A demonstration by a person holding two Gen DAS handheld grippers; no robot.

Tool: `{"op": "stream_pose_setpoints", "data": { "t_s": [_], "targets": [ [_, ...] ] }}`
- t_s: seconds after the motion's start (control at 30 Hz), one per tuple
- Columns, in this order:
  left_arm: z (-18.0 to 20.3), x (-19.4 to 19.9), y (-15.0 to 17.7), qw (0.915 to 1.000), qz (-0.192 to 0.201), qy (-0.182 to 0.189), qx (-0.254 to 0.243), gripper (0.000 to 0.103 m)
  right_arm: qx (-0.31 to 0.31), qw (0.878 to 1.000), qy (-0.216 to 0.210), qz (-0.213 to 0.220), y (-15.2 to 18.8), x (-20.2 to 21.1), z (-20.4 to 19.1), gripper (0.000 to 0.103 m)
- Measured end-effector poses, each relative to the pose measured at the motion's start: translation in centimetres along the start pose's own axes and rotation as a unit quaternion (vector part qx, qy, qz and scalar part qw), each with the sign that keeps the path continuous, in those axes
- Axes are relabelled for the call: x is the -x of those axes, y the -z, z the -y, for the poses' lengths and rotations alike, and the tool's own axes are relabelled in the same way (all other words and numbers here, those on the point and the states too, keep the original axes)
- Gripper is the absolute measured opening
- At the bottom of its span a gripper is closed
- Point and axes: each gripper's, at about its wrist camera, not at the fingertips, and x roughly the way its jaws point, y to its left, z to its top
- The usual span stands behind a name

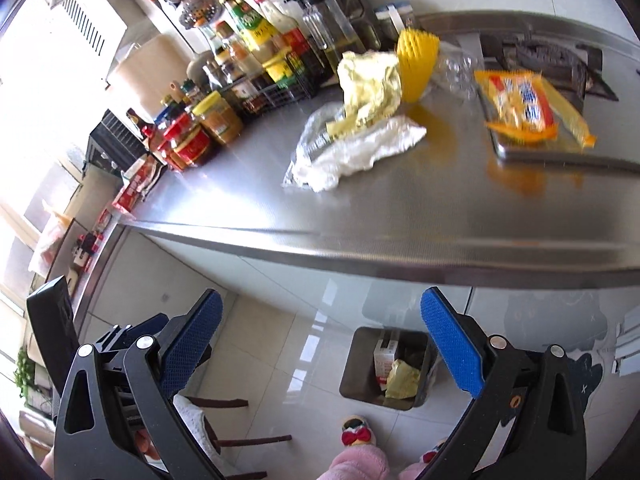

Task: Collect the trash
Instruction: 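Raise both tools back toward the counter, then grasp a clear plastic bag with the left tool while the right tool grasps white tissue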

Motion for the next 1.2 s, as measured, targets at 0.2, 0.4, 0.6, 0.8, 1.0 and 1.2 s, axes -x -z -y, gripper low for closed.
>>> {"op": "stream_pose_setpoints", "data": {
  "t_s": [0.2, 0.4, 0.6, 0.8, 1.0, 1.2],
  "targets": [
    [1.2, -0.1, -4.4, 0.9992, 0.028, 0.011, -0.027, 0.094, 0.005, 0.999, 0.011, 0.049, -4.4, 1.0, 0.1, 0.1],
    [1.0, -1.7, -8.9, 0.9975, 0.038, 0.03, -0.052, 0.086, -0.006, 0.998, 0.04, 0.047, -8.3, -0.9, 1.2, 0.092],
    [0.6, -5.0, -12.9, 0.9951, 0.03, 0.062, -0.071, 0.079, -0.032, 0.996, 0.078, -0.013, -10.5, -5.7, 3.2, 0.078],
    [0.9, -8.6, -15.7, 0.9905, 0.009, 0.098, -0.096, 0.078, -0.07, 0.991, 0.098, -0.057, -11.4, -9.3, 5.1, 0.07],
    [1.4, -11.8, -17.3, 0.9845, -0.016, 0.126, -0.121, 0.078, -0.071, 0.987, 0.124, -0.068, -11.8, -11.2, 5.2, 0.07],
    [1.8, -14.0, -17.7, 0.9798, -0.035, 0.142, -0.136, 0.072, -0.064, 0.985, 0.142, -0.07, -12.0, -12.3, 5.2, 0.07]
  ]
}}
